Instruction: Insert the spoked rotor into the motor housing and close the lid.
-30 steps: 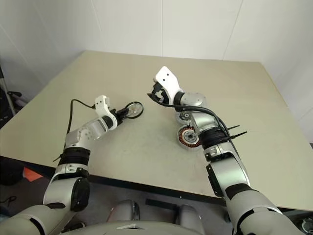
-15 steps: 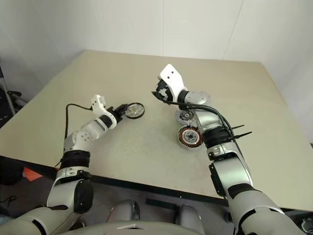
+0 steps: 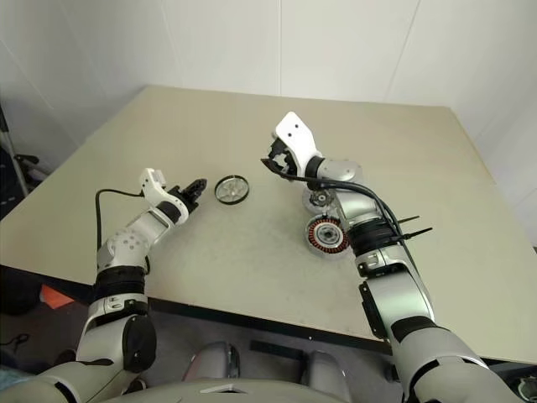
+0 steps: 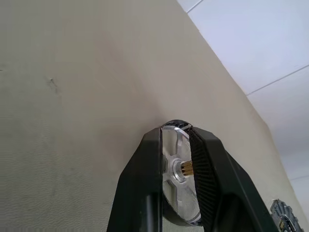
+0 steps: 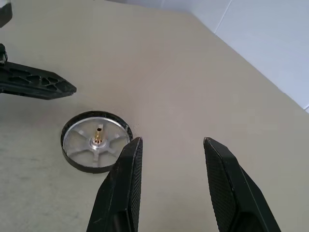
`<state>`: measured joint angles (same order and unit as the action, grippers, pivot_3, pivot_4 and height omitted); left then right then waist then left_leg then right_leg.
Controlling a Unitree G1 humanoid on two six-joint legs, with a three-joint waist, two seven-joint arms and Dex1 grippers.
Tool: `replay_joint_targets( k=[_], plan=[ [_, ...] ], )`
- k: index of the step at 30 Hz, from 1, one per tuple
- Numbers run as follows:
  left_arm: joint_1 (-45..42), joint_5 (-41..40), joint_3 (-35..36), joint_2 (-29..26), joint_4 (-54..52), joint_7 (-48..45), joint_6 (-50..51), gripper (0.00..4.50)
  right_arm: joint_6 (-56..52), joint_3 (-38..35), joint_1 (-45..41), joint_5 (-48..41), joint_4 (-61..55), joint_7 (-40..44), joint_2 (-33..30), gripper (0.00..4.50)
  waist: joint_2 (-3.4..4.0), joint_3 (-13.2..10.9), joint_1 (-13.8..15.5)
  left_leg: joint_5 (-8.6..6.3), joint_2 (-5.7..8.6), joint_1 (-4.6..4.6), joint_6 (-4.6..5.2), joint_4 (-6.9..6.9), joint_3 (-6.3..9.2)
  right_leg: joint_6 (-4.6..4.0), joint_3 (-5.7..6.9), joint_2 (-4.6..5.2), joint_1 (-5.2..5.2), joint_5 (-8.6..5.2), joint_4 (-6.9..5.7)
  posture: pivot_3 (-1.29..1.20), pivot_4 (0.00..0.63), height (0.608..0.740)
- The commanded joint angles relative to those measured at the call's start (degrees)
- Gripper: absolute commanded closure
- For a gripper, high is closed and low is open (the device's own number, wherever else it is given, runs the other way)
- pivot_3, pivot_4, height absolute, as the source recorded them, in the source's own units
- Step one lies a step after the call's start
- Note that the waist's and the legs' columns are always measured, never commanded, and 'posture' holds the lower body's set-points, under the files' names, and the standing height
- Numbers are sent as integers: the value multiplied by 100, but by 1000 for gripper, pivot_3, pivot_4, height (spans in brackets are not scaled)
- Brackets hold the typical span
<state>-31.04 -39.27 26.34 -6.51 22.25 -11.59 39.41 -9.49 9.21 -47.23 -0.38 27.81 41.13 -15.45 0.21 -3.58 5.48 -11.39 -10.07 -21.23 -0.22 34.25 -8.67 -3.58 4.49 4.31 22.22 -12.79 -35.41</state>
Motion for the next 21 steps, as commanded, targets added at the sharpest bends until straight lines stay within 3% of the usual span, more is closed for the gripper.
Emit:
replay_joint_targets(
  k=[1, 21],
  plan=[
    [-51, 18, -50, -13, 96, 47, 24, 3579, -29, -133, -55, -104, -362, -36, -38, 2278, 0, 0, 1, 0, 0, 0, 0, 0, 0, 0, 0, 0, 0, 0, 0, 0, 0, 740],
    [-207, -344, 13, 284, 529, -331, -5, 3579, -106, -97, 37, -106, -530, 74, -118, 2278, -1, -1, 4, 0, 0, 1, 0, 0, 0, 0, 0, 0, -1, 0, 1, 0, 0, 740]
  ],
)
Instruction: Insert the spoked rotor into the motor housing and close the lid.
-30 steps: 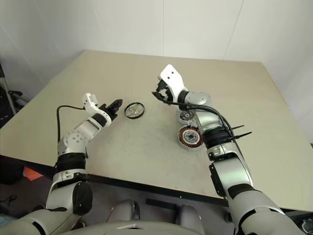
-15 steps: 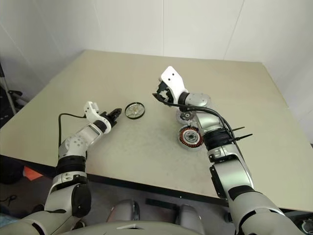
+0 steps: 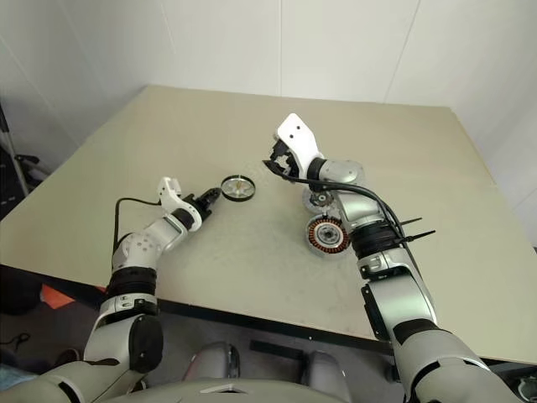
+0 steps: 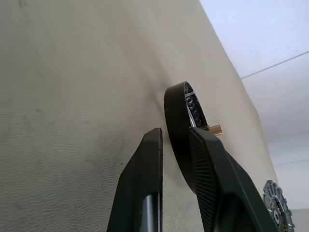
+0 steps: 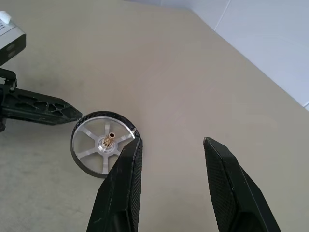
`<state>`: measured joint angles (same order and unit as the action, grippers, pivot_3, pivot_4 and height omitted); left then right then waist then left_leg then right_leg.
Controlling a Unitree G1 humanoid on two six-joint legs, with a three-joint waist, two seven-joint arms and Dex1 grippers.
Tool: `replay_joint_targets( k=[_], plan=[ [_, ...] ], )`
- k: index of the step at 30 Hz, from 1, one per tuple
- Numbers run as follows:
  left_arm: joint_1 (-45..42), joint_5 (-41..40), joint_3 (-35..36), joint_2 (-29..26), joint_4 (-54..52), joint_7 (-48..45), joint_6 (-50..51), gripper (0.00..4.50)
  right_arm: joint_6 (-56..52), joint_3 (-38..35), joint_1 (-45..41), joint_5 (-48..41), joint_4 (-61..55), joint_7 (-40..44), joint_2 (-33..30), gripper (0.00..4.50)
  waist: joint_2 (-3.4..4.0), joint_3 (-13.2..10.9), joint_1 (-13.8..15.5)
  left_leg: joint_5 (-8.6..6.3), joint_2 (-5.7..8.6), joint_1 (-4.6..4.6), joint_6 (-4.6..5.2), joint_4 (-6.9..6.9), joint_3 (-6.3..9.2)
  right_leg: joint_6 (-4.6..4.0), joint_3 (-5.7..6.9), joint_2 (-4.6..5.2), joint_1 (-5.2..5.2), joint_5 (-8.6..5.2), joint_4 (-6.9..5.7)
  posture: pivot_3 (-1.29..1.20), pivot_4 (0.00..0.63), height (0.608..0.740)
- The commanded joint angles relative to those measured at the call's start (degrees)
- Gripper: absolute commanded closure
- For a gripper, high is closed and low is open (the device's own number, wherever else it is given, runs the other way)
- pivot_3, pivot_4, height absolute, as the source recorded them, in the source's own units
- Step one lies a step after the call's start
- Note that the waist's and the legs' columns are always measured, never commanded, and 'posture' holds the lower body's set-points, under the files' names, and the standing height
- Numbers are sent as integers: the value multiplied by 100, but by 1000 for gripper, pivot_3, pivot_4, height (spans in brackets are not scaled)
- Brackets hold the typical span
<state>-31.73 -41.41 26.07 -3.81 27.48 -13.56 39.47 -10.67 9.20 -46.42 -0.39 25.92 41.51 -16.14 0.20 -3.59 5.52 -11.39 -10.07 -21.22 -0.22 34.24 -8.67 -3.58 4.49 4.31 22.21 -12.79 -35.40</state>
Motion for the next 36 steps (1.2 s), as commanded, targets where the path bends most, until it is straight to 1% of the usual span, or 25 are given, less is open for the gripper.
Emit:
replay_joint_targets(
  k=[1, 12, 18, 22, 25, 30, 36],
  plan=[
    [-146, -127, 37, 21, 40, -140, -23, 3579, 12, -92, -40, -106, -347, 45, -51, 2278, 0, 0, 0, 0, 0, 0, 0, 0, 0, 0, 0, 0, 0, 0, 0, 0, 0, 740],
    [-357, -152, 161, 121, 571, -265, -112, 3579, 8, -88, -16, -93, -378, 87, -46, 2278, 0, 0, 8, -1, 1, 2, 2, 0, 0, 0, 0, 0, -3, 0, 1, 0, 0, 740],
    [-371, -288, 265, 133, 653, -438, -91, 3579, 7, -85, 13, -83, -387, 96, -64, 2278, 0, 0, 12, -1, 2, 4, 2, 0, 0, 0, 0, 1, -6, 0, 1, 0, 0, 740],
    [-296, -230, 153, 125, 543, -639, -102, 3579, 7, -86, 27, -77, -383, 98, -79, 2278, -1, -1, 10, -1, 2, 3, 2, -1, 0, 0, 0, 1, -5, 0, 2, 0, 0, 740],
    [-286, -244, 156, 144, 505, -624, -38, 3001, 19, -88, 22, -78, -369, 93, -82, 2242, -1, -1, 5, -1, 2, 3, 2, -1, 0, 0, 0, 1, -5, 0, 5, 0, 0, 740],
    [-309, -341, 265, 147, 560, -444, 94, 1355, 44, -99, 3, -74, -330, 75, -84, 2242, -1, -1, 3, -1, 1, 3, 3, -3, 0, 0, 0, 1, -4, 0, 6, 0, 0, 740],
    [-408, -357, 387, 107, 918, -451, -33, 1355, 51, -108, -3, -71, -318, 60, -93, 2242, -1, -1, 2, -10, 2, 11, 16, -3, 0, 0, 0, 1, -11, 0, 6, 0, 0, 740]
  ],
)
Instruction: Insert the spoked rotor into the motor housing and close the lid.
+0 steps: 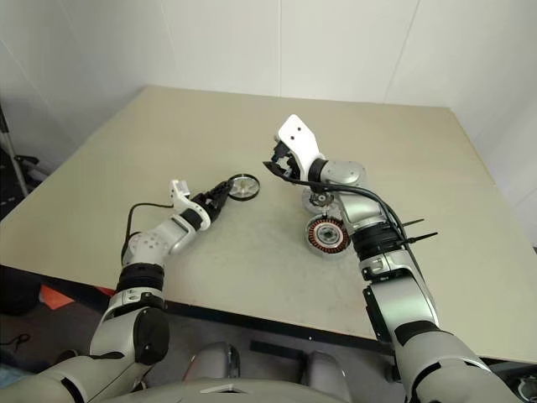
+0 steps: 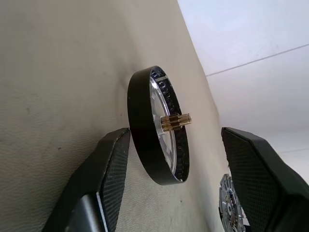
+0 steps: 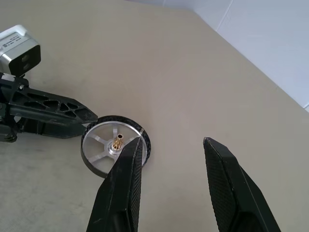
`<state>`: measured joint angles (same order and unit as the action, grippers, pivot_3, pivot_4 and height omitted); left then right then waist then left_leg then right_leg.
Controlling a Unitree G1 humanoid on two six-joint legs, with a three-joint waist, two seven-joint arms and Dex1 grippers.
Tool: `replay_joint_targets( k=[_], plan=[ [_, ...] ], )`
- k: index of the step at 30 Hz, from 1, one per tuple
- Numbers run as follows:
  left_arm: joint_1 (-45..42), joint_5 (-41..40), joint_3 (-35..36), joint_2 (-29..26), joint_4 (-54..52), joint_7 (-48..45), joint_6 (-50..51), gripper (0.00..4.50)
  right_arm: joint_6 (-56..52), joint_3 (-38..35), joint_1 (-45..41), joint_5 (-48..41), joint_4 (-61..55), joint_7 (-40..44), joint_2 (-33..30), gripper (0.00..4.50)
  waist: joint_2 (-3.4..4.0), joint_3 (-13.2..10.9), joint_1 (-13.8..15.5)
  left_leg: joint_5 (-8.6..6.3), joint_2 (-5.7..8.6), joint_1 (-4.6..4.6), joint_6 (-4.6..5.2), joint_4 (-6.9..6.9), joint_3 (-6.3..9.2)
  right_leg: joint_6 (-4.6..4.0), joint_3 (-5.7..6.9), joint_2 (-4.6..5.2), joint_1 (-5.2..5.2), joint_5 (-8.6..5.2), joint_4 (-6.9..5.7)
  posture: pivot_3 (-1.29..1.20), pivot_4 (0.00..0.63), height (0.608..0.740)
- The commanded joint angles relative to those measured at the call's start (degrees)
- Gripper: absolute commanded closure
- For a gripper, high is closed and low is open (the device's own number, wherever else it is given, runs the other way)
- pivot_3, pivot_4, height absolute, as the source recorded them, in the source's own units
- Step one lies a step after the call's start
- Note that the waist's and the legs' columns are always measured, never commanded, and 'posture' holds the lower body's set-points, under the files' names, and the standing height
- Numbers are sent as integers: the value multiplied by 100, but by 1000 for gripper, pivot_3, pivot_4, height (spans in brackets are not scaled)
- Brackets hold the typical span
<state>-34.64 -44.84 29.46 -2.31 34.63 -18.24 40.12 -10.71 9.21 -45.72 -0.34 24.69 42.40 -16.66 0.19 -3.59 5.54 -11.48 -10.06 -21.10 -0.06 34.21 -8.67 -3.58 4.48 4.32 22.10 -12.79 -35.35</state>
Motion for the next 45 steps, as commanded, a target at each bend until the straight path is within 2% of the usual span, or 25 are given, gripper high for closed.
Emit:
replay_joint_targets(
  k=[1, 9, 13, 14, 16, 23, 26, 32, 37, 41, 45],
  plan=[
    [-138, -13, 60, -42, 267, 6, -117, 1355, 55, -107, -71, -76, -196, -29, -43, 2242, 0, 0, 0, 0, 0, 2, 0, 0, 0, 0, 0, 0, -1, 0, 0, 0, 0, 740],
    [-618, 111, 126, -41, 1216, -75, -495, 1355, 52, -97, -68, -75, -216, -19, -51, 2242, 0, 0, 25, 1, 6, 18, -1, 0, 1, 2, 0, 5, -18, 0, 0, 0, 0, 740],
    [-681, 143, 129, -64, 1372, -114, -509, 2648, 39, -107, -59, -77, -248, -21, -69, 2242, 0, 0, 28, 1, 5, 19, -1, -1, 2, 3, 0, 5, -19, 1, 0, 0, 0, 740],
    [-681, 162, 114, -69, 1388, -123, -505, 3097, 36, -107, -55, -77, -255, -23, -71, 2242, 2, 1, 36, 0, 5, 16, 0, -2, 2, 3, 0, 5, -18, 0, 2, 0, 0, 740],
    [-669, 205, 68, -80, 1380, -152, -485, 3617, 40, -106, -59, -79, -249, -28, -73, 2242, 2, 1, 40, 0, 6, 18, 0, -3, 2, 2, 0, 6, -18, 0, 2, 0, 0, 740],
    [-628, 305, 40, -120, 1294, -224, -532, 3617, 95, -93, -98, -74, -184, -38, -42, 2242, 2, 1, 28, 2, 5, 23, -2, -4, 2, 2, 0, 6, -22, 1, 1, 0, 0, 740],
    [-591, 421, -57, -157, 1215, -298, -613, 4078, 116, -91, -114, -70, -156, -43, -34, 2242, 2, 1, 28, 1, 6, 23, -2, -4, 2, 2, 0, 6, -22, 1, 1, 0, 0, 740],
    [-249, 1547, -1254, -418, 47, -748, -1501, 4098, 154, -137, -127, -53, -103, -100, -69, 2242, -1, -1, -1, 1, 1, 14, -2, -5, 2, 2, 0, 5, -12, 1, 4, 0, 0, 740],
    [-92, 2145, -2021, -673, -808, -1047, -1858, 4098, 343, -287, -357, 51, 384, -376, -270, 2242, 1, -3, 3, 3, 0, -17, -5, -8, 1, 1, 1, 3, 15, 1, 7, 0, 0, 740],
    [6, 3271, -2970, -986, -1338, -1127, -2856, 4098, 498, -487, -714, 157, 1089, -798, -553, 2242, 2, -5, 18, 5, 5, -38, -7, -4, 0, 1, 1, 5, 24, 1, 14, 0, 0, 740],
    [-57, 3199, -2972, -1007, -1363, -1230, -2744, 4098, 604, -563, -836, 176, 1406, -948, -697, 2242, 2, -5, -3, 4, 4, -37, -7, -4, -1, 1, 1, 5, 24, 1, 17, 0, 0, 740]
  ],
)
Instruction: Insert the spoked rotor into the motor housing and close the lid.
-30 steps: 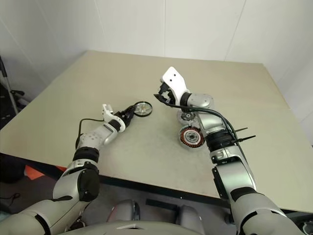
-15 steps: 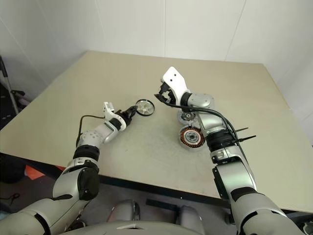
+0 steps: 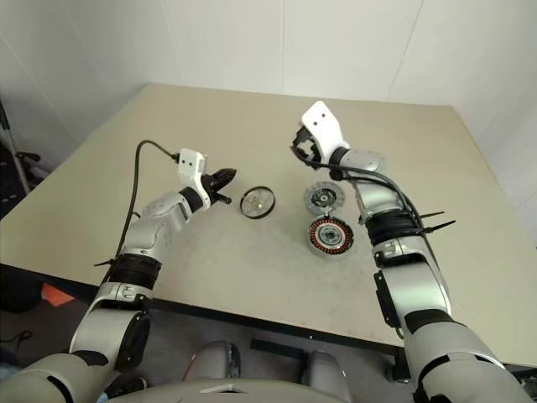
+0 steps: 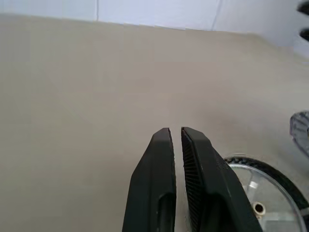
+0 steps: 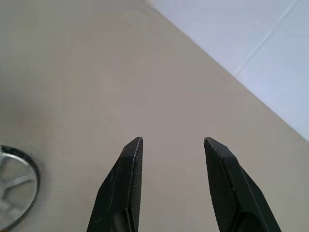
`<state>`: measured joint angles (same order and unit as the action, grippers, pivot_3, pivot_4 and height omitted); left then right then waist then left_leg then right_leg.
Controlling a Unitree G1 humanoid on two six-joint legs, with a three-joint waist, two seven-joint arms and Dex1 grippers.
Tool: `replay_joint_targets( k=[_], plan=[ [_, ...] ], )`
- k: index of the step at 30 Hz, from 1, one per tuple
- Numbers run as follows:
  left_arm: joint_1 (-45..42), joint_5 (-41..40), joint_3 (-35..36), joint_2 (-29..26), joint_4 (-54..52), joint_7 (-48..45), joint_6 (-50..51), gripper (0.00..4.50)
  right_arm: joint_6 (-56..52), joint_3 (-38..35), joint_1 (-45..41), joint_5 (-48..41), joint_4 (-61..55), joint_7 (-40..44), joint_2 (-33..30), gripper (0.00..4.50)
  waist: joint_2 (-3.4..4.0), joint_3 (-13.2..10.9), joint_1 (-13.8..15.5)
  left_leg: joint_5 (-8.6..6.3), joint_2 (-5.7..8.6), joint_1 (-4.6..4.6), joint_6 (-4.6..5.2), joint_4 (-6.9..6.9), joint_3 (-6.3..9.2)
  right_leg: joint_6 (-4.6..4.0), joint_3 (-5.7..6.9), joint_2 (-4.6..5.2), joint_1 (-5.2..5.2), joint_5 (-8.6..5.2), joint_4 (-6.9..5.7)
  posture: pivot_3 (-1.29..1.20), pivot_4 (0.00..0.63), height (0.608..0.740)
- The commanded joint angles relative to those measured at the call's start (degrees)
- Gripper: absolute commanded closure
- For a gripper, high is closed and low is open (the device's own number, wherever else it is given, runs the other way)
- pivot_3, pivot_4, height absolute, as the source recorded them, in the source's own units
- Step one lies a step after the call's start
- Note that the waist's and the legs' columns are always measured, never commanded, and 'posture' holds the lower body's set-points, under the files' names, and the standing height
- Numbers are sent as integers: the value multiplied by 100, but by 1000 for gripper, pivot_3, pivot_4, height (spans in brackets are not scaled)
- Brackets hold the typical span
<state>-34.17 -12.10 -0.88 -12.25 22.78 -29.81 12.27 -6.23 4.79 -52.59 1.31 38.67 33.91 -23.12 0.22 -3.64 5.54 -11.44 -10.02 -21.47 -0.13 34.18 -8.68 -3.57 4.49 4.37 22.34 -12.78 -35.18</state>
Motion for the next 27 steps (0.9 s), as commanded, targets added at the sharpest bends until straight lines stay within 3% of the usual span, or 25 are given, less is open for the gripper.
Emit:
replay_joint_targets(
  k=[1, 6, 13, 16, 21, 27],
  plan=[
    [-117, -210, 170, 25, -141, -72, 178, 4098, 161, -124, -124, 1, -18, -89, -55, 2242, 0, 0, -18, 1, -2, 1, -1, 0, 0, 0, 0, -1, 1, 0, -1, 0, 0, 740],
    [-19, -713, 559, 194, -136, -63, 680, 4098, 135, -69, 52, -31, -258, -13, -10, 2242, 1, -1, -42, 7, -4, 0, -10, -1, -3, -3, 0, -4, 19, -1, -23, 0, 0, 740],
    [399, -2503, 1963, 440, -442, 217, 2260, 4098, 135, -32, 132, -13, -394, 103, 10, 2242, 2, -2, -15, 6, -3, 0, -8, 4, -4, -6, -1, -3, 19, 0, -30, 0, 0, 740],
    [634, -2825, 2160, 457, -517, 237, 2648, 3546, 133, -12, 140, -5, -407, 141, 33, 2242, 2, -2, -14, -2, -3, 2, 5, 4, -4, -6, -1, -4, 18, 0, -31, 0, 0, 740],
    [604, -3531, 2710, 737, -141, 790, 3501, 1922, 148, 34, 127, 16, -385, 202, 80, 2242, 2, -2, 3, -4, -2, 1, 9, 7, -3, -6, -1, -3, 9, -1, -26, 0, 0, 740],
    [371, -3803, 2904, 984, 329, 1103, 3900, 1922, 160, 65, 146, 33, -420, 280, 75, 2242, 1, -2, 0, -5, -1, 3, 11, 9, -3, -6, -1, -3, 6, -1, -24, 0, 0, 740]
  ],
)
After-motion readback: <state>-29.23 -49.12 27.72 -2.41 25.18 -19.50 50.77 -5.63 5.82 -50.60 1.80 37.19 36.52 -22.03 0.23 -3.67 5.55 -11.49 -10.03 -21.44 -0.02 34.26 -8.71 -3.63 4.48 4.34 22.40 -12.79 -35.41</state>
